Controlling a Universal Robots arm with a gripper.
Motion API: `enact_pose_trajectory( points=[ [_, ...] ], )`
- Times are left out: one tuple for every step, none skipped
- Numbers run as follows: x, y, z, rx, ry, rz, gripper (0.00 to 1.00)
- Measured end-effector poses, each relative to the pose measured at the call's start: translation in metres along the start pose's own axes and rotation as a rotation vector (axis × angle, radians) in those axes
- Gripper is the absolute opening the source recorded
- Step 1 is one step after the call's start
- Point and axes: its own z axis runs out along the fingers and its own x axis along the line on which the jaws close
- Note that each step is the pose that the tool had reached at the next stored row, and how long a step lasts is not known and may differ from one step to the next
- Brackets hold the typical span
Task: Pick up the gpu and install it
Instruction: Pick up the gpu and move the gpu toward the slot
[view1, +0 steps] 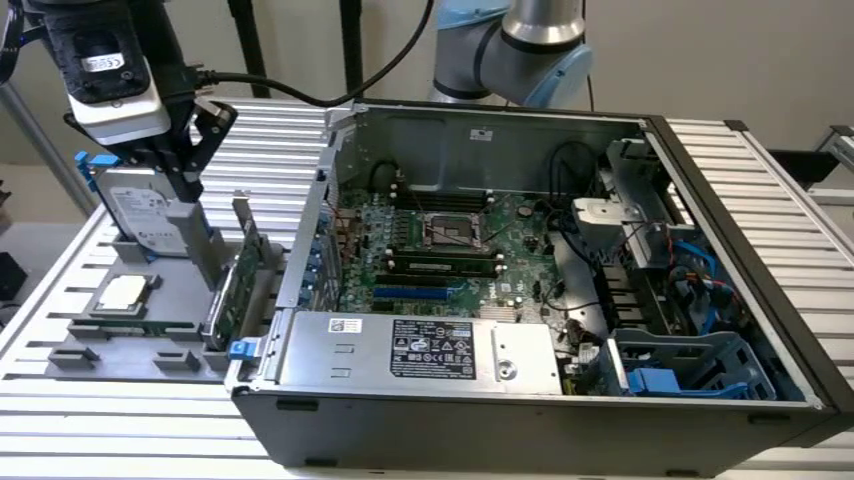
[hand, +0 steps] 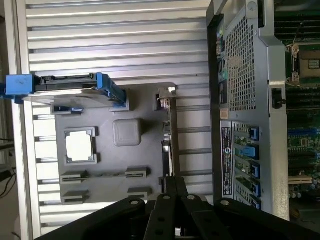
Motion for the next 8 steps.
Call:
enact_pose_trajectory(
  points=[
    [0.0000, 0.0000, 0.0000, 0.0000, 0.0000, 0.000, 0.00],
    [0.0000, 0.0000, 0.0000, 0.0000, 0.0000, 0.000, 0.00],
    [0.0000, 0.0000, 0.0000, 0.0000, 0.0000, 0.000, 0.00],
    [0.0000, 0.0000, 0.0000, 0.0000, -0.0001, 0.000, 0.00],
    [0.0000, 0.0000, 0.0000, 0.0000, 0.0000, 0.000, 0.00],
    [0.0000, 0.0000, 0.0000, -0.0001, 0.0000, 0.000, 0.00],
    [0.0000, 0.0000, 0.0000, 0.0000, 0.0000, 0.000, 1.00],
    [0.0000, 0.0000, 0.0000, 0.0000, 0.0000, 0.000, 1.00]
  ],
)
